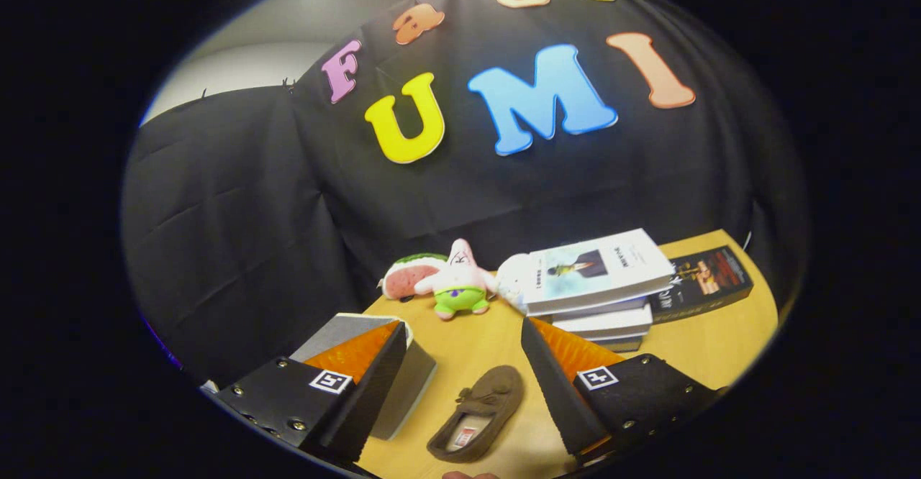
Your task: Open the storage box then place both shoes into the box .Put the left shoe in first, then the right shoe, with the right side of both shoes facing outward in a uniform manner.
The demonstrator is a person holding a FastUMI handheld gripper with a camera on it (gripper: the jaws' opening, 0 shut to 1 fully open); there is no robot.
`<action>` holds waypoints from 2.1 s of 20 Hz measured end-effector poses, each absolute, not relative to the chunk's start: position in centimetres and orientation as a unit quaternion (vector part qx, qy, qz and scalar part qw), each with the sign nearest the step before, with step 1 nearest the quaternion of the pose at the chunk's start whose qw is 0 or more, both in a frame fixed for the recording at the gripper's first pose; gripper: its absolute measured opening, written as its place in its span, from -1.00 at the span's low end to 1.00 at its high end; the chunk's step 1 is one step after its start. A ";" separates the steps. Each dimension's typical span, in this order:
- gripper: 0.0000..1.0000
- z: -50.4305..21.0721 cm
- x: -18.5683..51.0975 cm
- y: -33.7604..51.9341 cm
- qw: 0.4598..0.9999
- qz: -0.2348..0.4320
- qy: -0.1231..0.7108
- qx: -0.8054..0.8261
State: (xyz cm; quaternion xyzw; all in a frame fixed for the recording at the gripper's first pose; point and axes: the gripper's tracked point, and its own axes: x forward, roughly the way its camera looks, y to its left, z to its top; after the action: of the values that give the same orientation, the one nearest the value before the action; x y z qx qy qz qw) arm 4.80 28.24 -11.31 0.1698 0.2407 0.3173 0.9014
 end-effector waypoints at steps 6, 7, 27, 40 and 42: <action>0.94 -15.0 1.8 34.1 0.821 0.407 0.329 0.230; 0.94 -15.6 1.5 35.1 0.805 0.419 0.344 0.240; 0.89 -21.5 -2.9 44.9 0.587 0.530 0.500 0.353; -0.99 -18.4 -2.0 45.2 0.548 0.524 0.506 0.411; -0.99 -18.2 -2.1 45.2 0.561 0.521 0.509 0.394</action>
State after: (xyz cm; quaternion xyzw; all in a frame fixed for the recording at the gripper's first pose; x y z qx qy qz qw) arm -2.05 45.20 -18.22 0.3939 0.5088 0.5207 0.5611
